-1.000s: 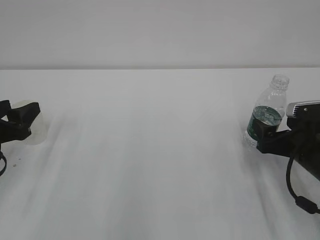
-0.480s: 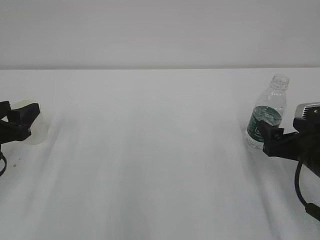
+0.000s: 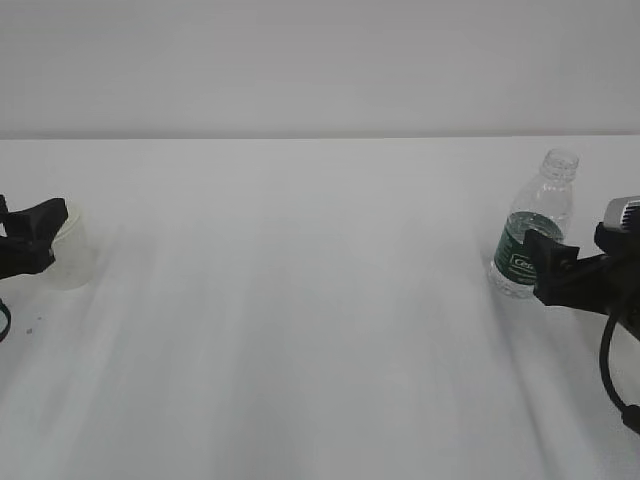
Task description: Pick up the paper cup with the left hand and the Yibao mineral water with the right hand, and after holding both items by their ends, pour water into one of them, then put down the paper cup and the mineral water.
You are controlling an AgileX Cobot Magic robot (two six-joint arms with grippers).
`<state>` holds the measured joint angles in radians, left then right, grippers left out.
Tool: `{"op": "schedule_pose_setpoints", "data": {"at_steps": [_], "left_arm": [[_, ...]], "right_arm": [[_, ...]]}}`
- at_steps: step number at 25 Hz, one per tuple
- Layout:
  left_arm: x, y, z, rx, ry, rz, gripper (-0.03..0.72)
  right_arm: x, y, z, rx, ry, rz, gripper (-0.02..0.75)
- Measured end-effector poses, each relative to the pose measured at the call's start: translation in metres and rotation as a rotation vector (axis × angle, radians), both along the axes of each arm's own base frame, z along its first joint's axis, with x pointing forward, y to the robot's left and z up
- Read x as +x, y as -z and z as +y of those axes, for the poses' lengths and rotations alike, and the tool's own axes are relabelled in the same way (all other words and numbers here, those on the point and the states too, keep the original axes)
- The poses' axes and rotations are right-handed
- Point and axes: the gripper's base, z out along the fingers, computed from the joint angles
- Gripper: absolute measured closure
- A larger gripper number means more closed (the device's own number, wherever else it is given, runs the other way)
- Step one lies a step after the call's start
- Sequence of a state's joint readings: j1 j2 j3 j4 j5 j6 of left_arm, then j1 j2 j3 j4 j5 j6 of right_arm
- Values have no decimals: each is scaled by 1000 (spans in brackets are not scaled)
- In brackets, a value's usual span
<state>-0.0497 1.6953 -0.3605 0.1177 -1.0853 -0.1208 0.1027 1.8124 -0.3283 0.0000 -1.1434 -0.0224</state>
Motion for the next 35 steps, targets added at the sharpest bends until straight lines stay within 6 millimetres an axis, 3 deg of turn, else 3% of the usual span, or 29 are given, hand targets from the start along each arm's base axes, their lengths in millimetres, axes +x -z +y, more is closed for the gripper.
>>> {"op": "schedule_pose_setpoints", "data": {"at_steps": [12, 23, 35], "left_arm": [[1, -4, 10, 12, -109, -39, 179], [-3, -26, 15, 48, -157, -115, 179], [-8, -38, 16, 44, -170, -104, 186]], "right_arm": [[-5, -11, -1, 6, 1, -36, 94], [-5, -12, -1, 6, 1, -41, 105], [-7, -30, -2, 16, 15, -100, 108]]}}
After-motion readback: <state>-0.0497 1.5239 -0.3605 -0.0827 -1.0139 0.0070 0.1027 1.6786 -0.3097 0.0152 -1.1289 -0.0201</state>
